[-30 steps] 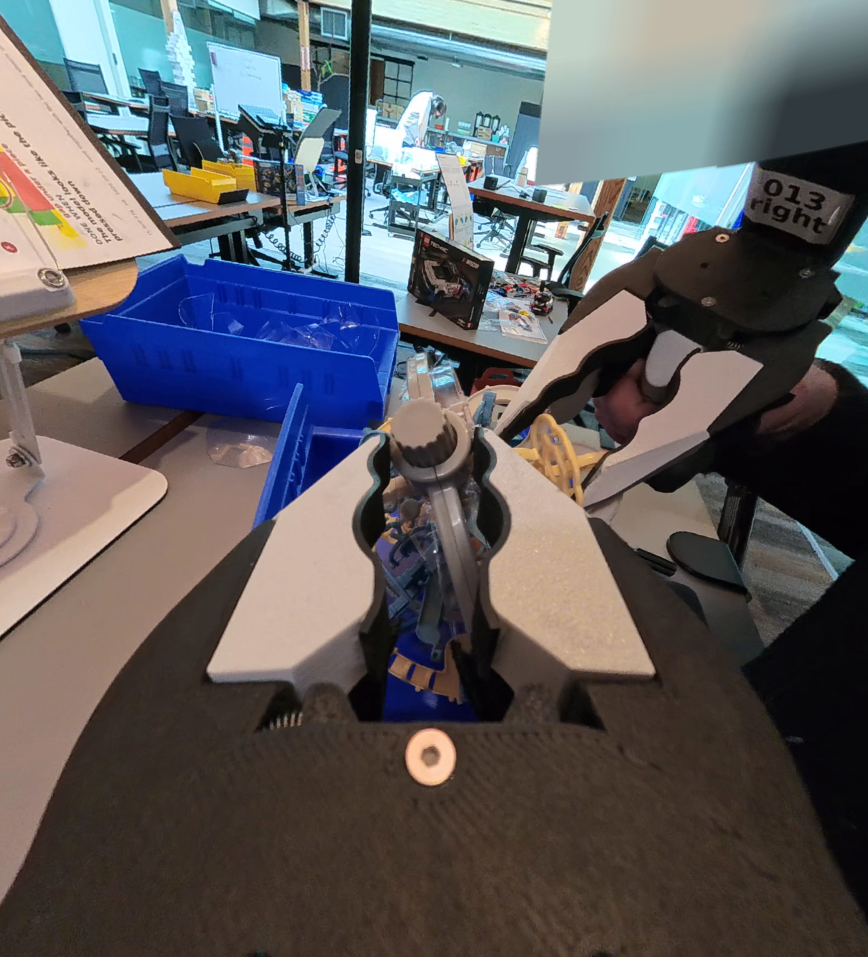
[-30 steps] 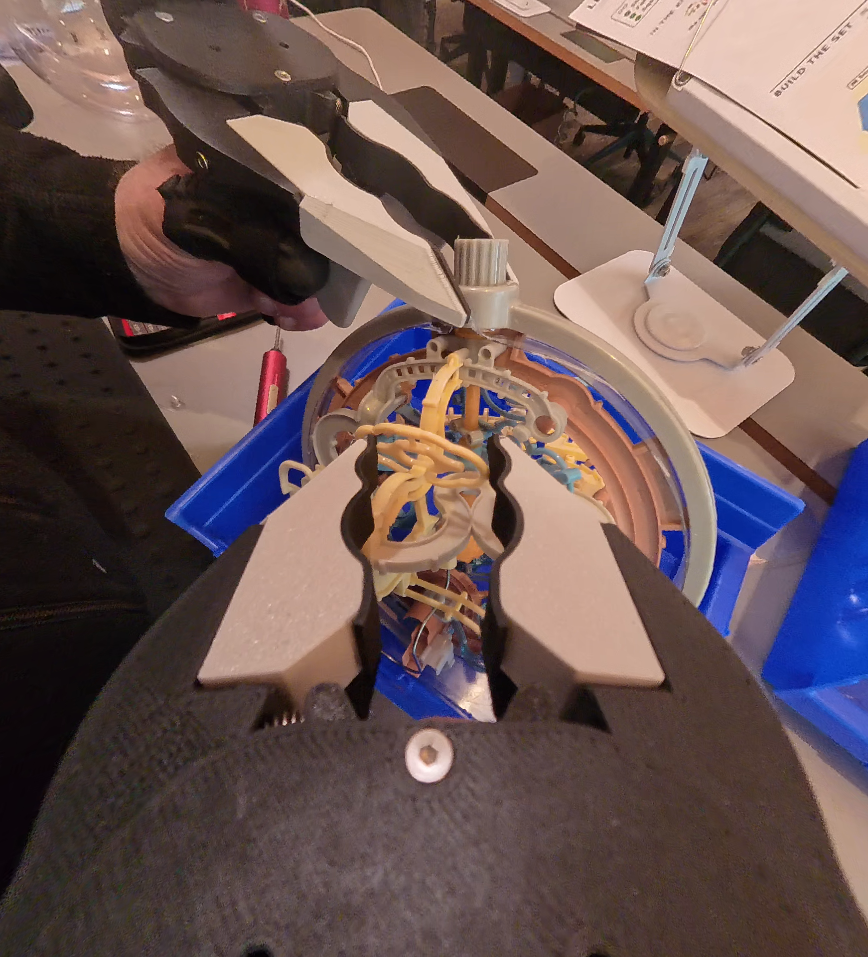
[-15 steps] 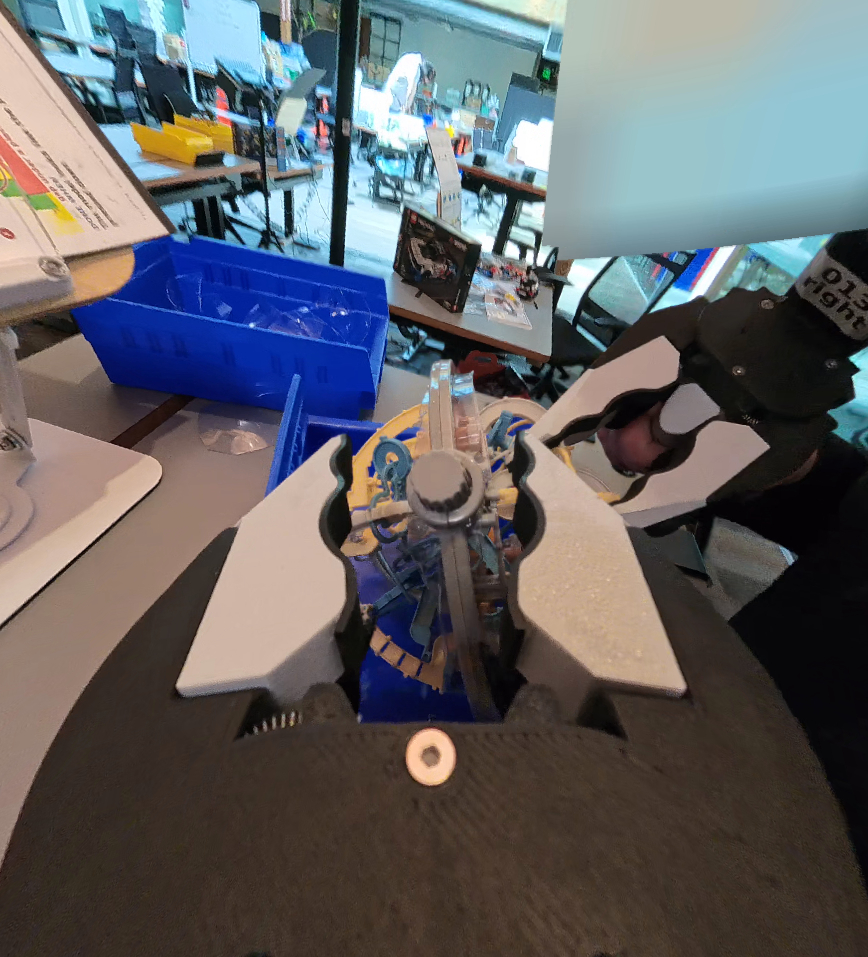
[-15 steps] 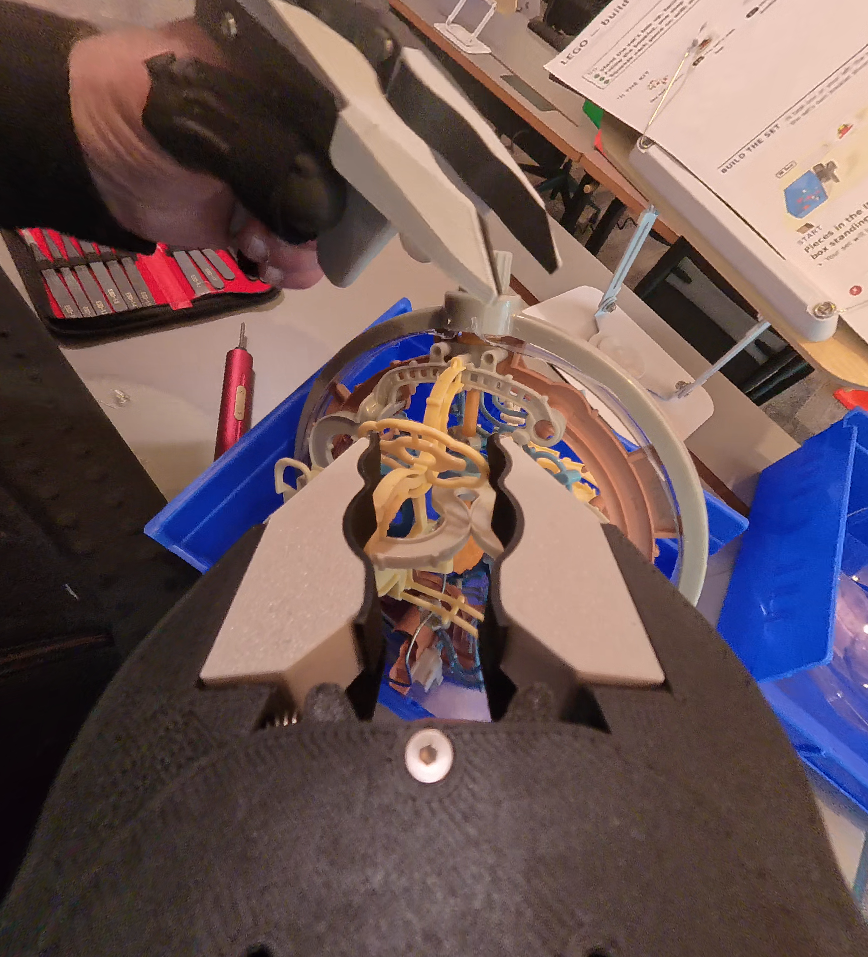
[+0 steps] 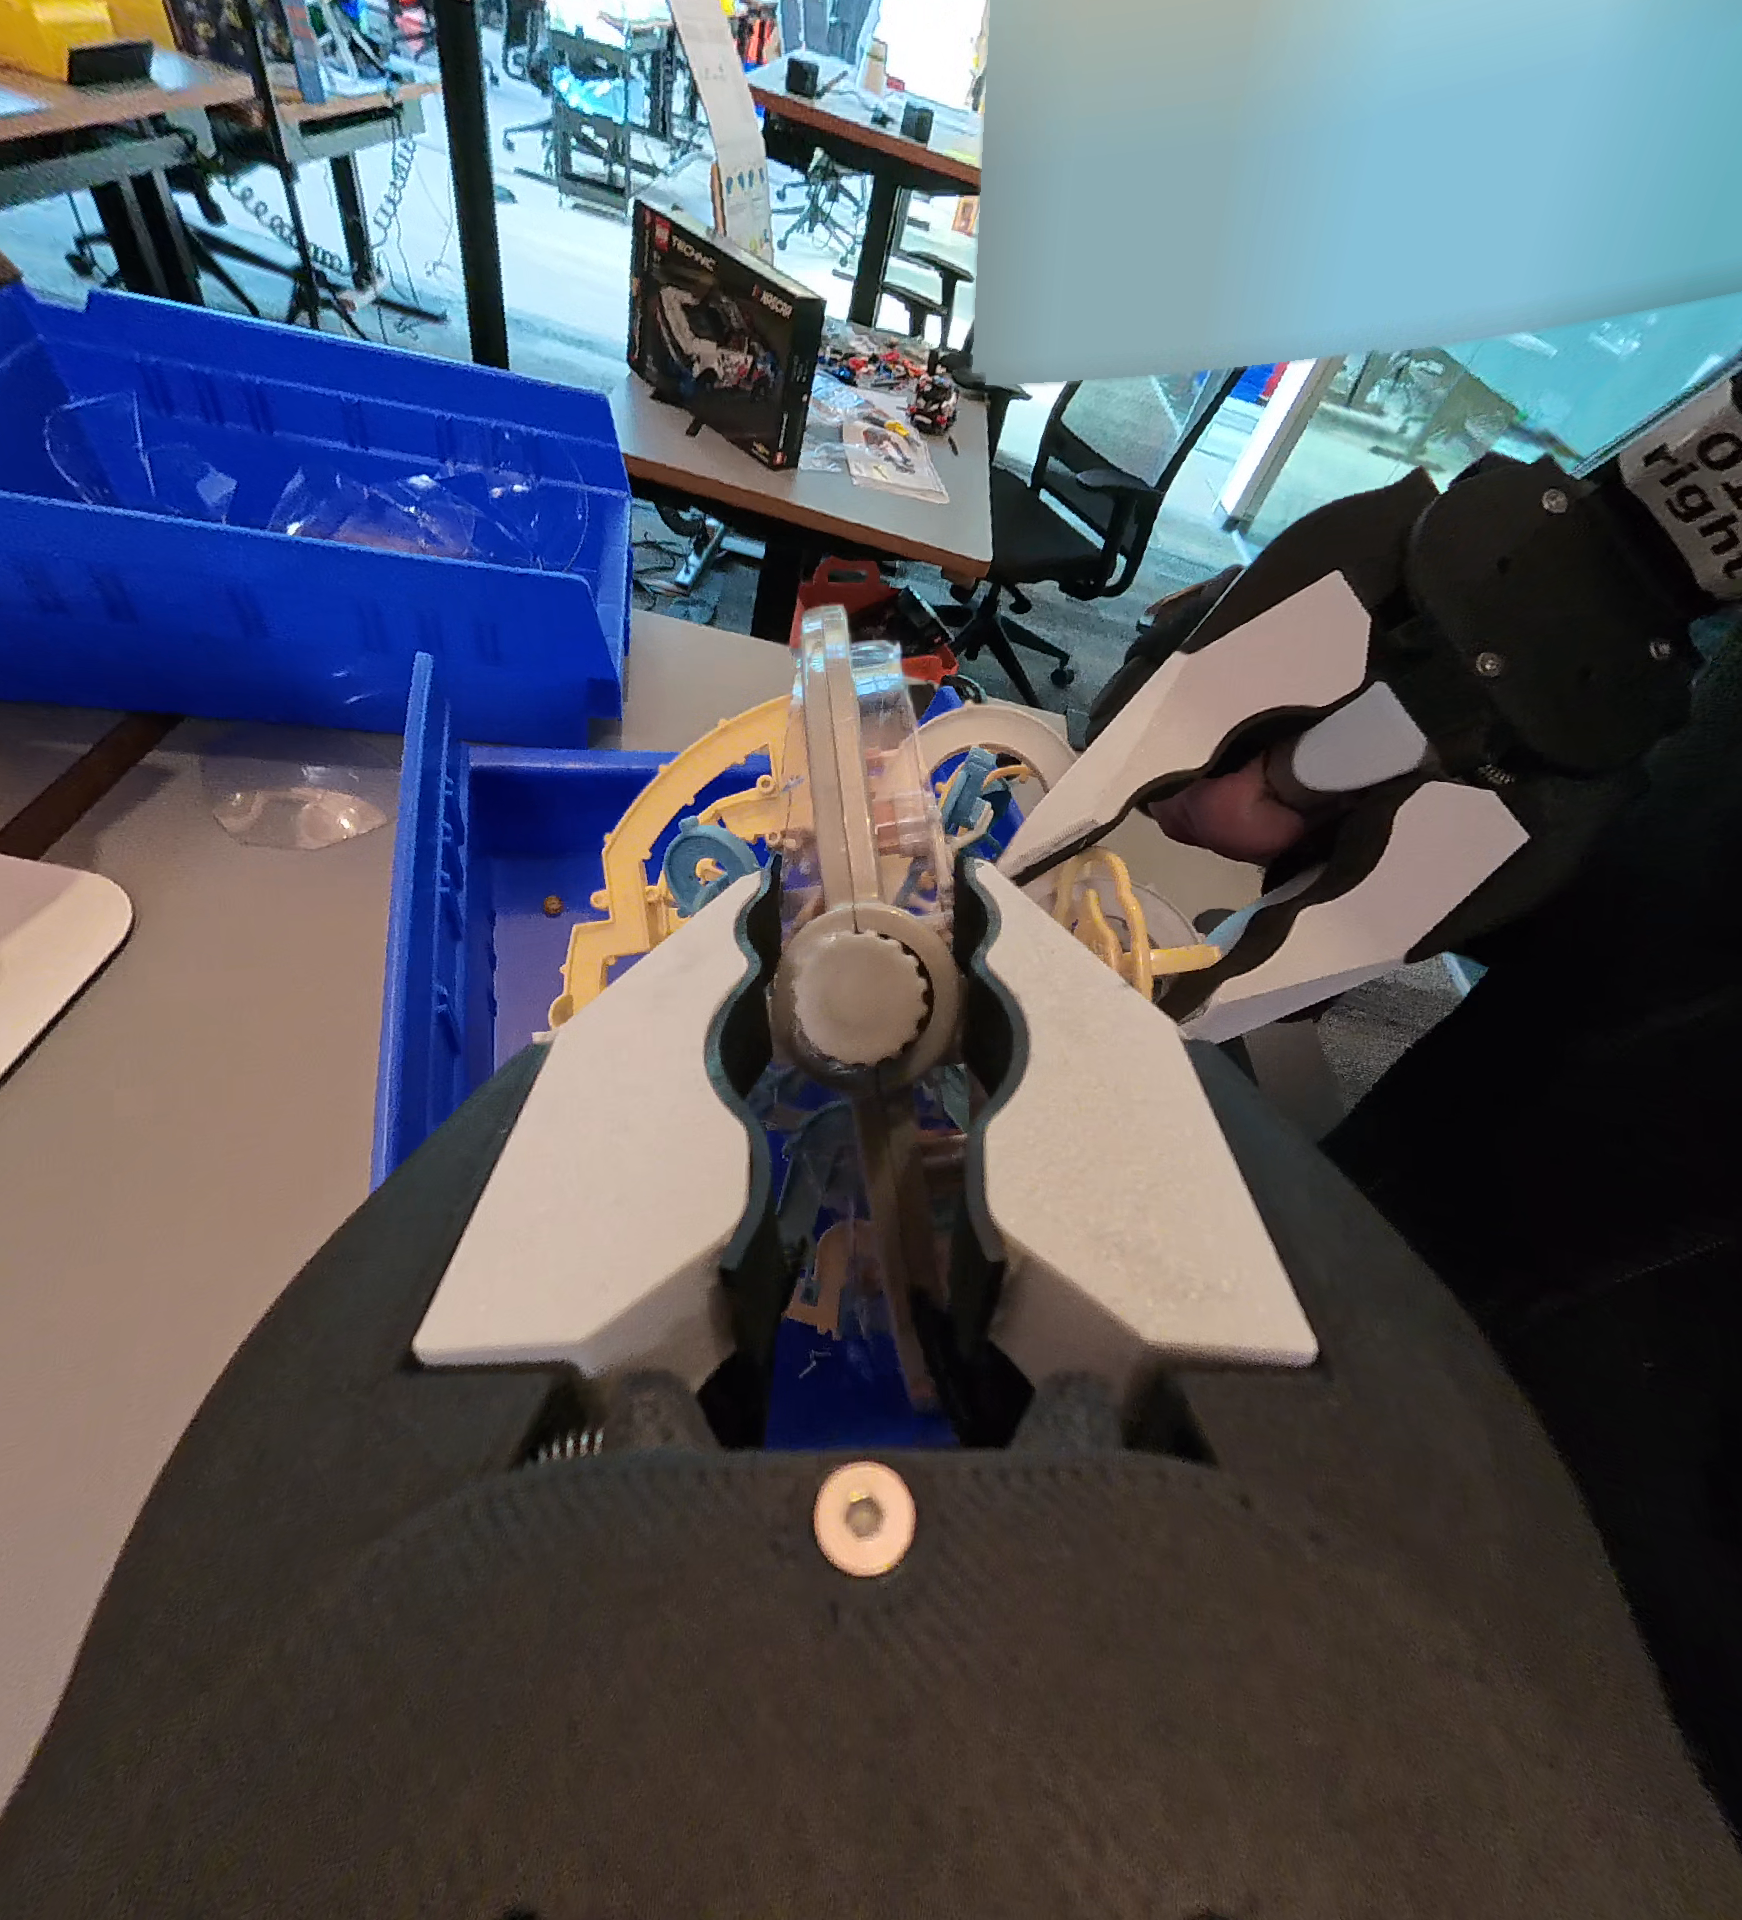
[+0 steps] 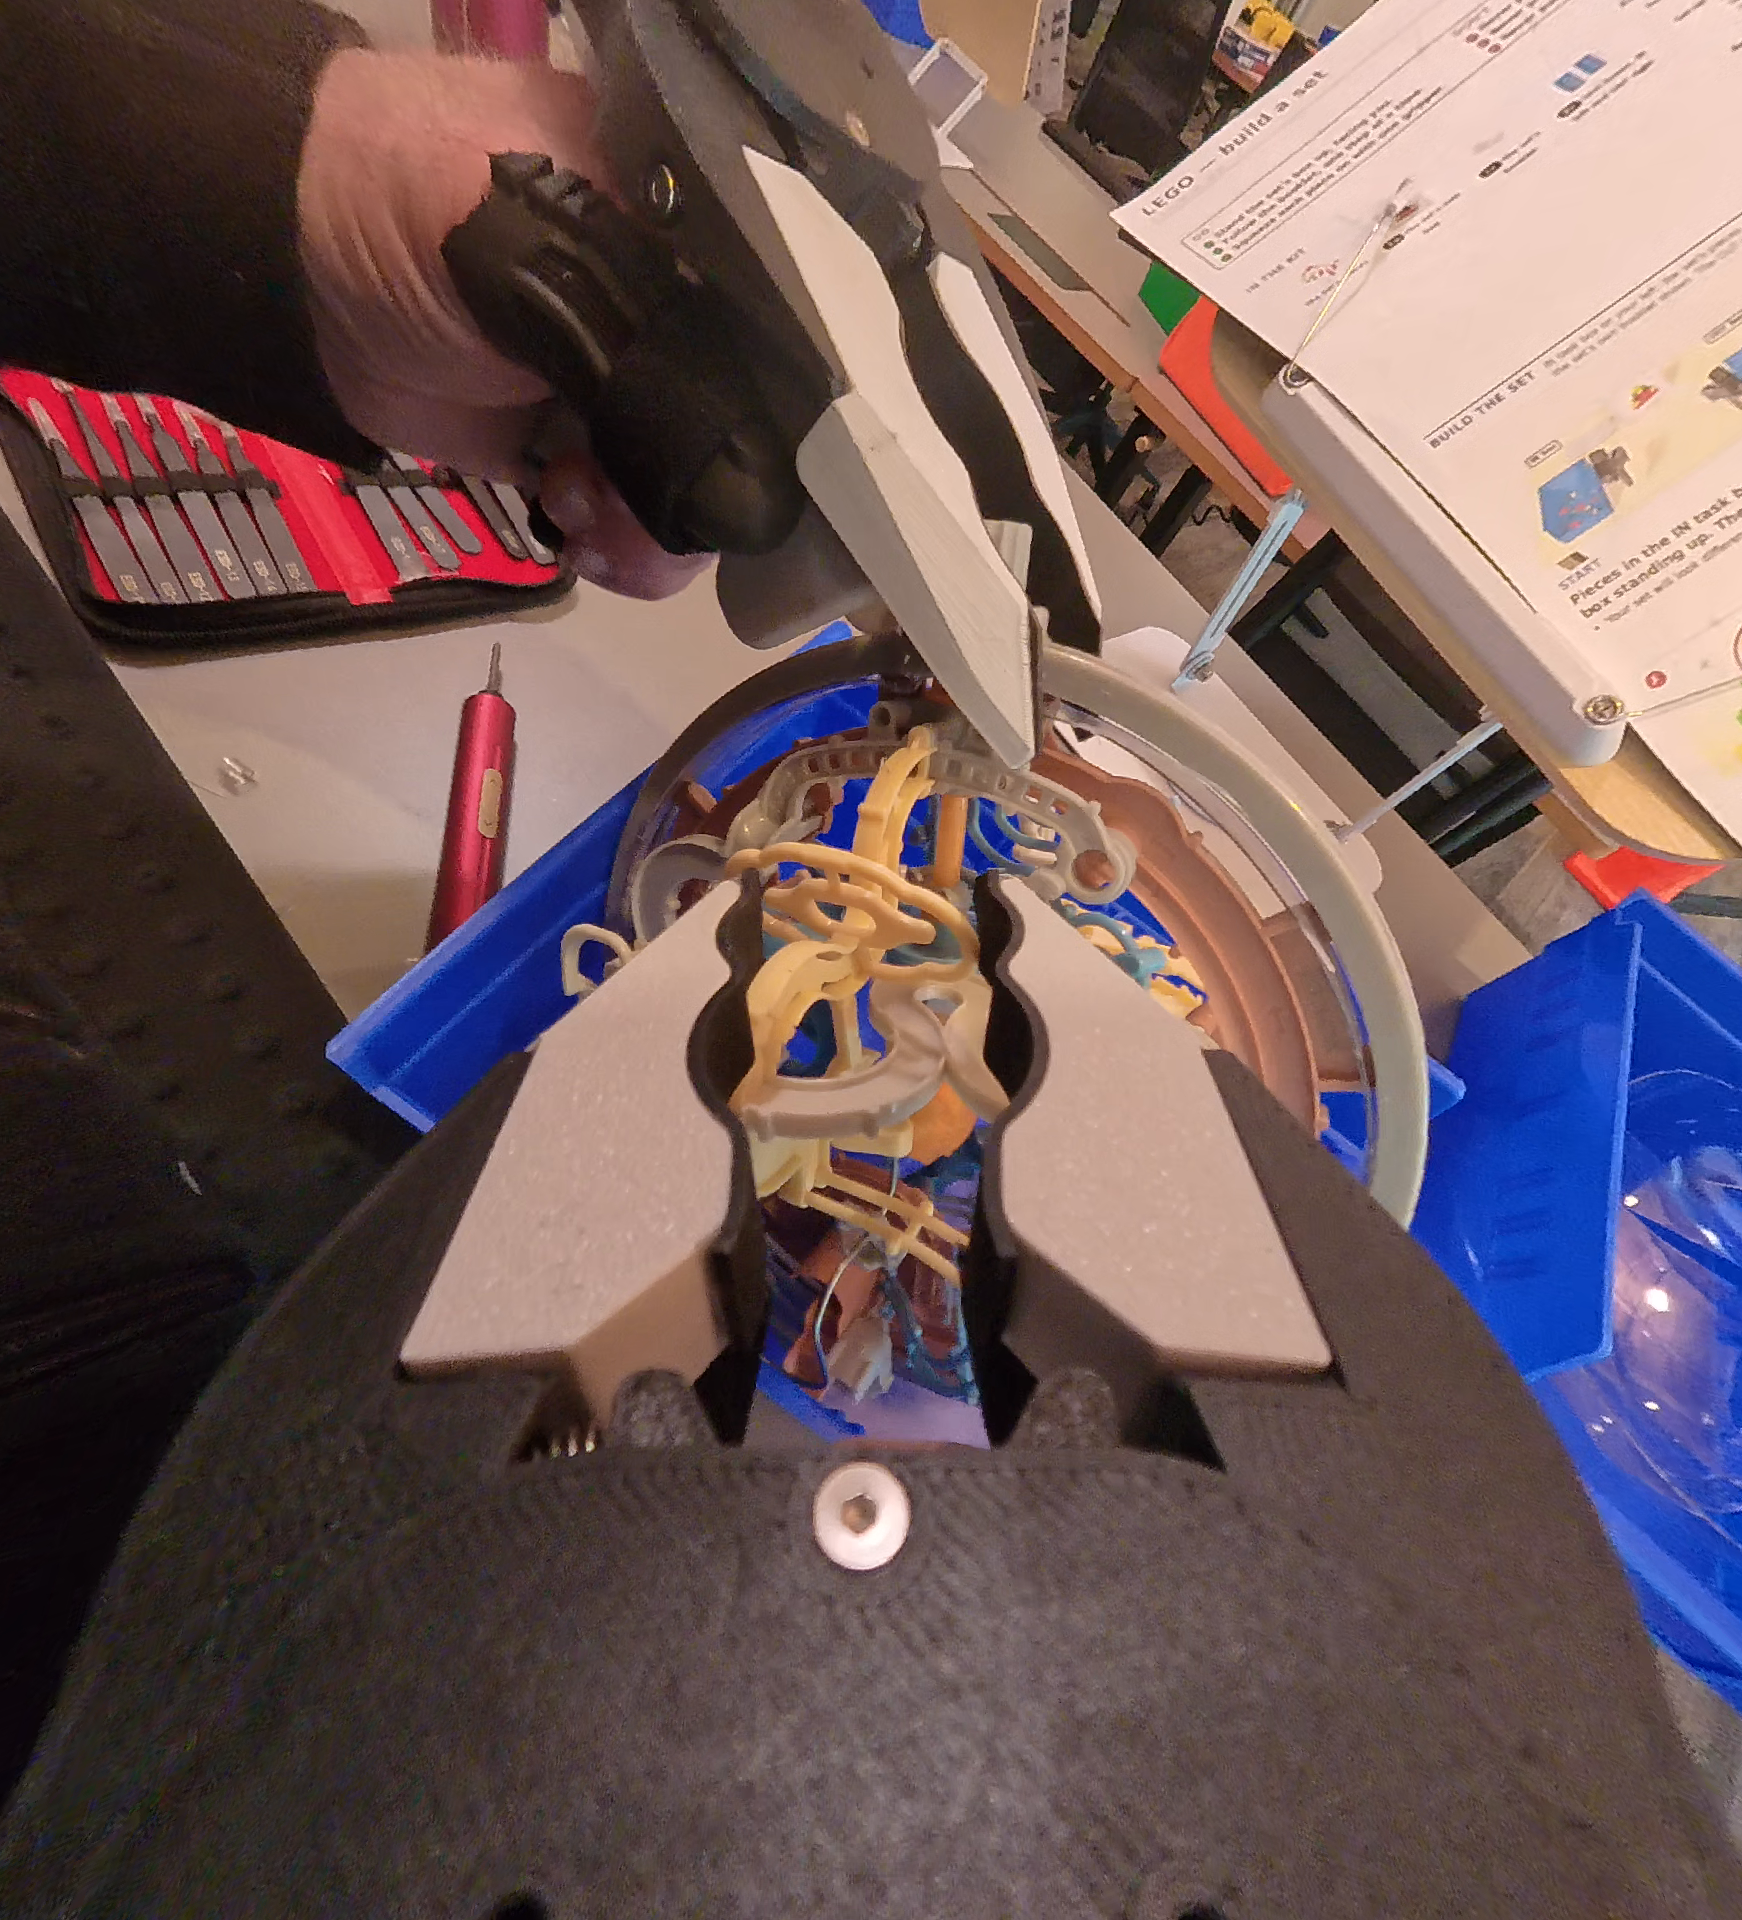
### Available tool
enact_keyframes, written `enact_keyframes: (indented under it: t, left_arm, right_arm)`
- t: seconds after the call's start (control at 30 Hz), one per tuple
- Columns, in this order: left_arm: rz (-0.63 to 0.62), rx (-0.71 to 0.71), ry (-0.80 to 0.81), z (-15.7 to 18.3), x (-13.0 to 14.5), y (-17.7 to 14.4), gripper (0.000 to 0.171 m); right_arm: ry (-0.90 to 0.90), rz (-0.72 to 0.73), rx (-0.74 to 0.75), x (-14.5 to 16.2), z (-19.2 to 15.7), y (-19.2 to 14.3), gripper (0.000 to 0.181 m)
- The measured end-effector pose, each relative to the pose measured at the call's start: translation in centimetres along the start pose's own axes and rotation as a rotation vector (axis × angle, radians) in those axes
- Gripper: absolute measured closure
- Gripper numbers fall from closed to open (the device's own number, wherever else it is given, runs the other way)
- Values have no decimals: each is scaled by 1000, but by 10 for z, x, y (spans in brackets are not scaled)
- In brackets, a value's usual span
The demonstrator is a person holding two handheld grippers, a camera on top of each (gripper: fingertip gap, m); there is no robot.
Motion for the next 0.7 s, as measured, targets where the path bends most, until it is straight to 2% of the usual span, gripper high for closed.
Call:
enact_keyframes:
  t: [0.33, 0.37, 0.43, 0.7]
  left_arm:
    - [81, 88, -39, -12, 10, -4, 140]
    - [97, 102, -40, -12, 12, -5, 140]
    - [124, 151, -31, -11, 16, -8, 140]
    - [124, 196, 6, -13, 21, -12, 140]
  right_arm:
    - [34, 56, -14, -1, -4, -1, 142]
    - [33, 62, -20, -2, -5, 0, 145]
    - [21, 79, -21, -3, -5, -2, 162]
    - [-27, 98, -20, -5, -12, 1, 166]
Point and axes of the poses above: each gripper's, where its closed fingertips meet, y out along the fingers, x out of its underside, z = x × y across the jaws, the point moved 8 cm from there along -y, back along the fingers, and after that the axes turned 5 degrees about -x, right-handed, at the moved point
